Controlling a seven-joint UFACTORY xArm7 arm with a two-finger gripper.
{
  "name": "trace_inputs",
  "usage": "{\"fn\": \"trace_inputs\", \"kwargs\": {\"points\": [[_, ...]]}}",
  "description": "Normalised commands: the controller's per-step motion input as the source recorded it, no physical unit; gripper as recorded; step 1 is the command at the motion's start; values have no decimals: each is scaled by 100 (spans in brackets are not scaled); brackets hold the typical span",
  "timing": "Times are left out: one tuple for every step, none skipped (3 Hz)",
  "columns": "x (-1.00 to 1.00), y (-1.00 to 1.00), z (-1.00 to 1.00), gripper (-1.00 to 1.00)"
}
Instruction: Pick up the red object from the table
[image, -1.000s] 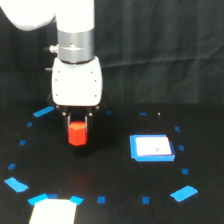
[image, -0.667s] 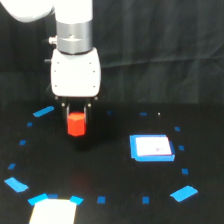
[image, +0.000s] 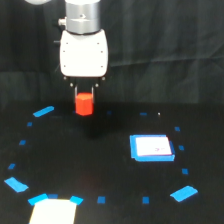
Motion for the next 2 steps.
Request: {"fn": "trace_inputs", "kwargs": {"points": [[83, -14, 100, -100], [33, -39, -33, -100]]}}
